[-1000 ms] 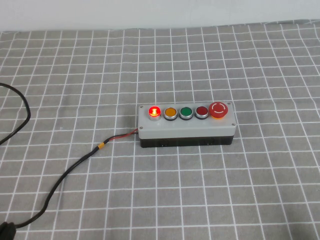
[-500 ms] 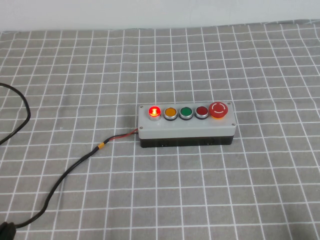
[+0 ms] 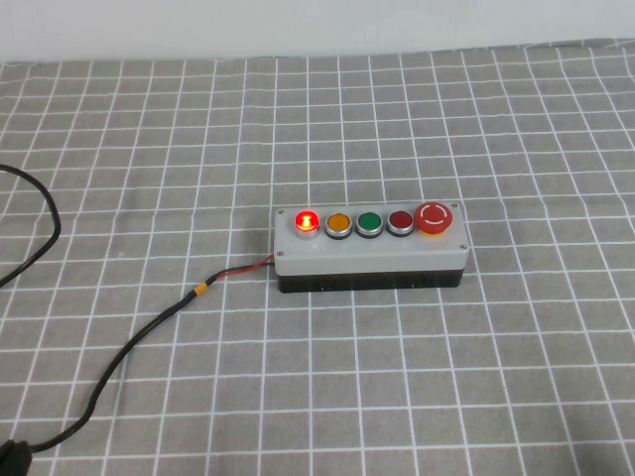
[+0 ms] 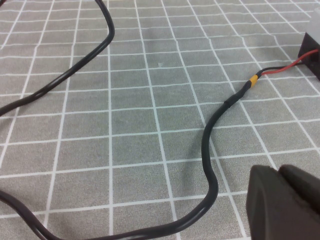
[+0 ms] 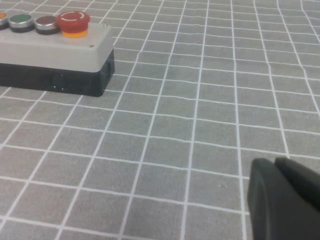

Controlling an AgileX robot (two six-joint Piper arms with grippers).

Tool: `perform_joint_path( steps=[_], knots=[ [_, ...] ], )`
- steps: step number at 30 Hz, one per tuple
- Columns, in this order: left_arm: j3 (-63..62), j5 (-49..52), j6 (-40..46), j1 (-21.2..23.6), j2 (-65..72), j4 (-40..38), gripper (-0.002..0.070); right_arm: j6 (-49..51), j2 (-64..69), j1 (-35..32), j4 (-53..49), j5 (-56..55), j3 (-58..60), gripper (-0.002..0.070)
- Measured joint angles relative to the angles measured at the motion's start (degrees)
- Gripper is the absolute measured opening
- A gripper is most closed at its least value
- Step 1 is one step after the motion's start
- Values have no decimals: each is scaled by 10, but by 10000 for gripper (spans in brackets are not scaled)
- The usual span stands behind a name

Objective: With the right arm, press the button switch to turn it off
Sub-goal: 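Press the lit red button on the button box to turn it off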

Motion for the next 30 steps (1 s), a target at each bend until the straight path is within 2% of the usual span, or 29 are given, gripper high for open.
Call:
perform_joint_path(
  steps=[7,16,24,30],
  knots=[
    [0,0,0,0,0,0,-3,0,0,0,88,-3,0,-18],
    [0,0,0,0,0,0,-3,0,0,0,337,-95,0,-18],
    [0,0,0,0,0,0,-3,0,0,0,444,-157,0,-18],
    [0,0,0,0,0,0,-3,0,27,0,457,-105,-40,-18]
  ],
)
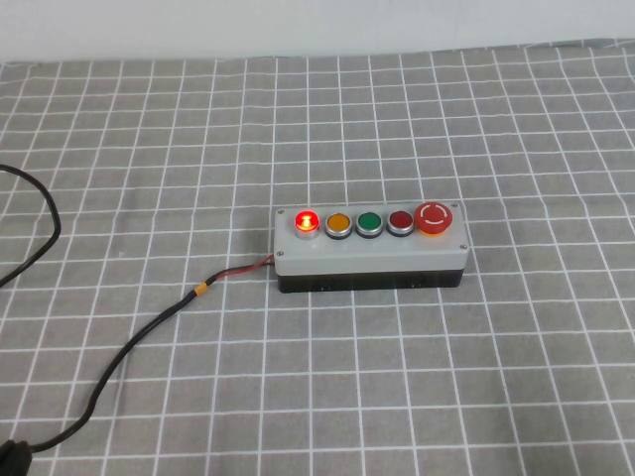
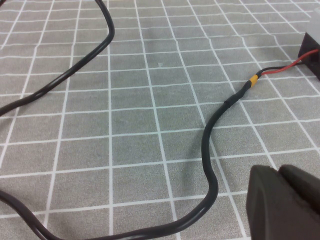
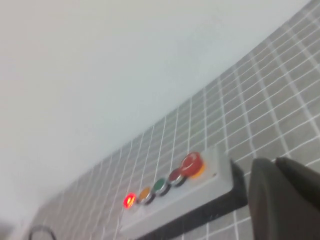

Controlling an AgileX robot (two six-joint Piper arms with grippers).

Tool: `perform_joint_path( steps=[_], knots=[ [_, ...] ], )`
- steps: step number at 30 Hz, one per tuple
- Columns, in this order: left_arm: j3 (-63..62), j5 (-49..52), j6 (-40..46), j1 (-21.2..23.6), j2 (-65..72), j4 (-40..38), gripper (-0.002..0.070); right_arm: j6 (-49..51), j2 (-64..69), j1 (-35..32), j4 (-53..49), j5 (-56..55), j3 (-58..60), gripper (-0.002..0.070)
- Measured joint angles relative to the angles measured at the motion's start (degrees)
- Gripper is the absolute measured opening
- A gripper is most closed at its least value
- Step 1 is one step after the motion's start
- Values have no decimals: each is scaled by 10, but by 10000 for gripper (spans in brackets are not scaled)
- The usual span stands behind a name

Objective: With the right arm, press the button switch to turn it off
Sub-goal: 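Press the lit red button on the button box to turn it off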

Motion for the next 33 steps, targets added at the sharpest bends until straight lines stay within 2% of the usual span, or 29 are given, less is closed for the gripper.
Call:
perform_joint_path(
  steps=[10,14,26,29,33],
  knots=[
    [0,0,0,0,0,0,-3,0,285,0,-170,211,-234,-18],
    [0,0,0,0,0,0,-3,0,371,0,-219,242,-294,-18],
    [0,0,0,0,0,0,-3,-31,635,1,-256,416,-497,-18],
    [0,0,0,0,0,0,-3,-38,692,19,-269,433,-553,-18],
    [0,0,0,0,0,0,-3,-21,759,81,-302,443,-634,-18]
  ],
)
